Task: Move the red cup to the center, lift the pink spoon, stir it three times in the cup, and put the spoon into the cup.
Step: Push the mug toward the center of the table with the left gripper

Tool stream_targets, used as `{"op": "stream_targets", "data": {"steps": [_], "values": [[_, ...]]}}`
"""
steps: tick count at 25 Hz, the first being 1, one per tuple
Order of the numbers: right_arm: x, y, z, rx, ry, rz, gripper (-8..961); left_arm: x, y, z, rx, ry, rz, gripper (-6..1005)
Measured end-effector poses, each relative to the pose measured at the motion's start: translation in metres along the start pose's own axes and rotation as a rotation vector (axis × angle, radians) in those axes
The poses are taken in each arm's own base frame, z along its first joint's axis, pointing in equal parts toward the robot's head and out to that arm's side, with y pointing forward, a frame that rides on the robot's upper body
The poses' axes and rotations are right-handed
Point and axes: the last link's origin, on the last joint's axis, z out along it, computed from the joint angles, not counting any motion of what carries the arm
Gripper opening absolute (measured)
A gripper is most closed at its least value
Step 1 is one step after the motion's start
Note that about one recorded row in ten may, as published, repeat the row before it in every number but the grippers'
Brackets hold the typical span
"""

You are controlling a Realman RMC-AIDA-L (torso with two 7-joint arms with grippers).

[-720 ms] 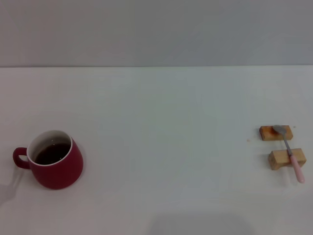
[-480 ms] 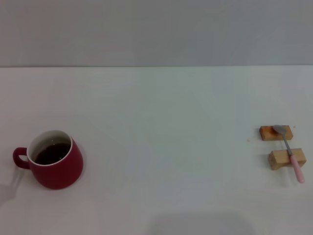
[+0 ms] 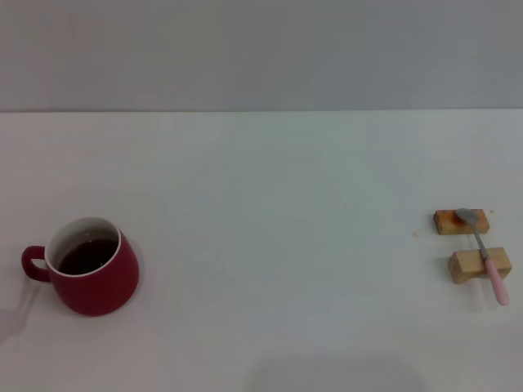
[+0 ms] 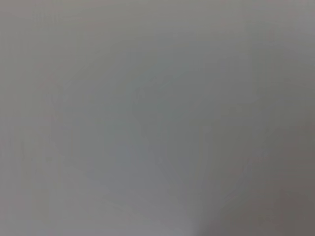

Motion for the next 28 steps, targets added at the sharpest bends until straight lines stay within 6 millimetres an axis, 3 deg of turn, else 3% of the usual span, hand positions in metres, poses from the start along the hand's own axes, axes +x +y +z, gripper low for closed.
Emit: {"op": "stream_targets", "data": {"steps": [13, 18, 28], "values": [[-0.0005, 0.0022, -0.0015, -0.014, -0.003, 0.005, 577, -0.0021, -0.0046, -0.0045, 0.028, -0.015, 0.008, 708], [-0.0005, 0.0029, -0.0016, -0.019, -0.003, 0.006, 577, -0.0029, -0.0060, -0.0031, 0.032, -0.021, 0.009, 481], [-0.0009, 0.0034, -0.0011, -0.021, -0.006, 0.008, 576, -0.0061, -0.0031, 0.0025, 0.013, -0.044, 0.013, 256]]}}
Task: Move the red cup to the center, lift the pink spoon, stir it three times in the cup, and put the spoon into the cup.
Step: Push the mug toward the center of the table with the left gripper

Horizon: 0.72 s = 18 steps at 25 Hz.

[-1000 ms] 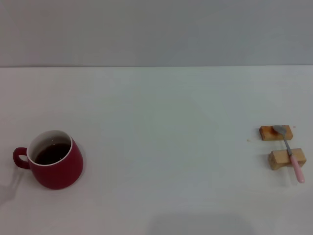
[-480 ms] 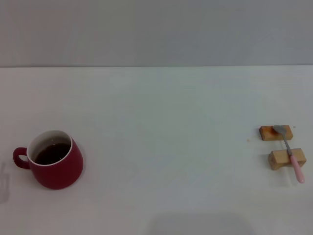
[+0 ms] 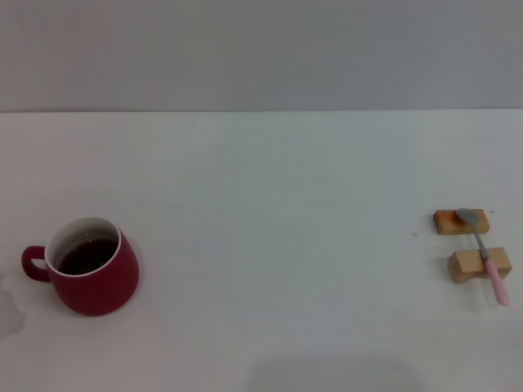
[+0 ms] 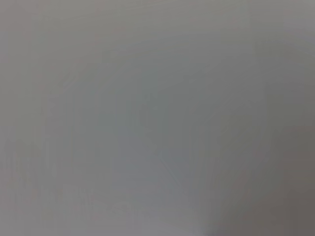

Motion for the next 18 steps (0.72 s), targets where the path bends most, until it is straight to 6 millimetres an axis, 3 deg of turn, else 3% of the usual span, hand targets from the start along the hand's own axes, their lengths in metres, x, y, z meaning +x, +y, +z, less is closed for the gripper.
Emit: {"op": "stream_targets", "data": {"steps": [6, 18], "values": [[-0.001, -0.001, -0.001, 0.003, -0.010, 0.000, 574, -0.004, 0.006, 0.009, -0.034, -0.033, 0.007, 14], [-0.003, -0.001, -0.001, 0.004, -0.021, 0.000, 577, -0.008, 0.020, 0.024, -0.119, -0.067, 0.019, -2]]}}
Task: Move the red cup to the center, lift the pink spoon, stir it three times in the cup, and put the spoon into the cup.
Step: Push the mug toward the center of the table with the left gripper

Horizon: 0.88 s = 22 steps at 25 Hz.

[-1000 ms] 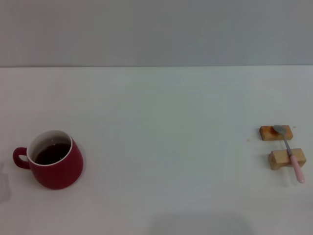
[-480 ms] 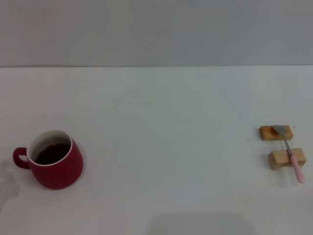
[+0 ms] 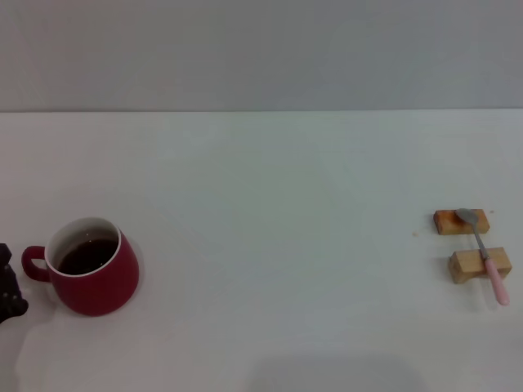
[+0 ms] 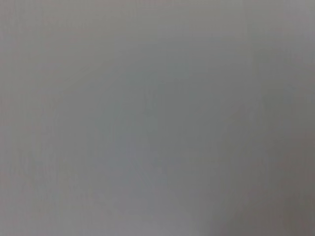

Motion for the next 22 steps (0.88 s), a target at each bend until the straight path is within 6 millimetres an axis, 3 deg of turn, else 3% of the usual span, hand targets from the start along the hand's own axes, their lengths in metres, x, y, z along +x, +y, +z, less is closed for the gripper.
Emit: {"op": "stream_targets", "data": {"steps": [22], "values": [[-0.001, 0.000, 0.000, 0.001, -0.009, 0.001, 577, 0.000, 0.027, 0.018, -0.134, -0.015, 0.004, -1]]}}
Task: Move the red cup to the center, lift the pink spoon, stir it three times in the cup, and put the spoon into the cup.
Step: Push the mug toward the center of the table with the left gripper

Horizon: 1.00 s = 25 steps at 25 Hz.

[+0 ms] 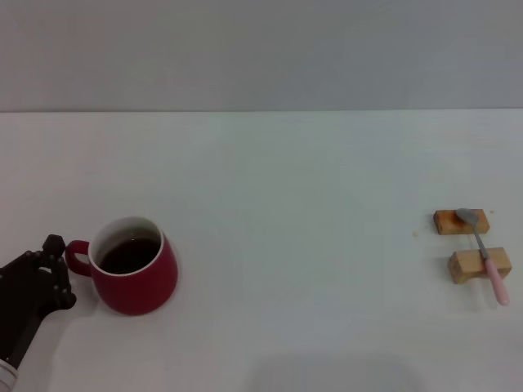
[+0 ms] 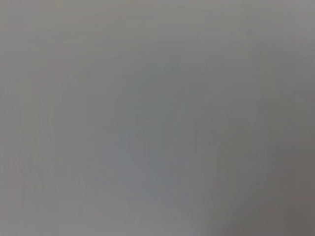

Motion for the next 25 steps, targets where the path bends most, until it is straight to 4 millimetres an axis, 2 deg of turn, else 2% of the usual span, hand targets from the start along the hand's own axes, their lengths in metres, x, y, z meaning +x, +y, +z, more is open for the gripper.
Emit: {"op": "stream_targets", "data": {"steps": [10, 25], "values": [[0.000, 0.000, 0.001, -0.002, -0.001, -0.001, 577, -0.001, -0.005, -0.002, 0.023, -0.008, 0.004, -1], [0.000, -0.001, 0.001, 0.000, -0.001, -0.003, 574, 0.000, 0.015, 0.009, -0.062, -0.010, -0.011, 0]]}}
